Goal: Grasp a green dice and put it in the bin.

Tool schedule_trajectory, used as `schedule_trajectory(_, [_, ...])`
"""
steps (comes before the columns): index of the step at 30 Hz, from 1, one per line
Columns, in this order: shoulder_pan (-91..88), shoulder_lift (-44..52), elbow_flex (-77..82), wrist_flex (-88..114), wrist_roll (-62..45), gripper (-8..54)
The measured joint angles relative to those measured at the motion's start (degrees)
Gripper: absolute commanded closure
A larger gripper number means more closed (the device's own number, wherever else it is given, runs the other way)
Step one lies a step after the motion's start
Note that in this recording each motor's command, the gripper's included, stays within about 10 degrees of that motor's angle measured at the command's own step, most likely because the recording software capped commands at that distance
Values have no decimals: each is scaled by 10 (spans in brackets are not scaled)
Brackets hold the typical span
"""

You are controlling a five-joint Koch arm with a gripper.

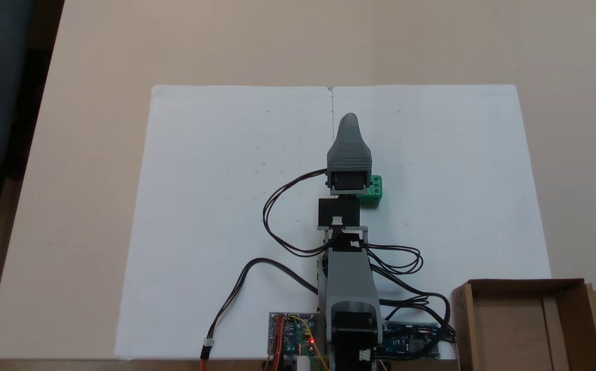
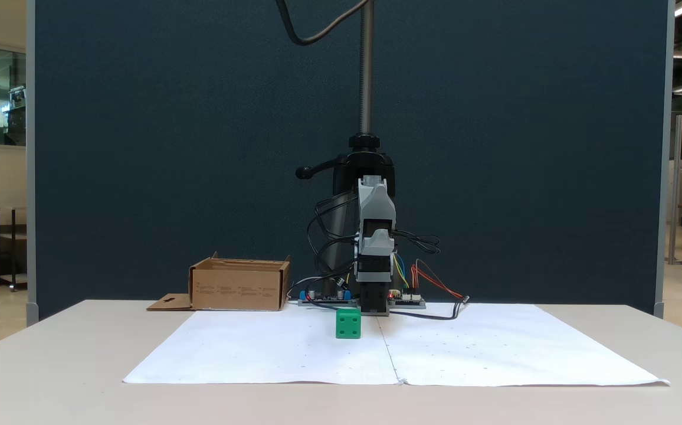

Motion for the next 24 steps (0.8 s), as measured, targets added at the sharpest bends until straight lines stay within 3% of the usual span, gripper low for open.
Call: schedule_trajectory(24, [29, 0, 0, 0, 1, 8])
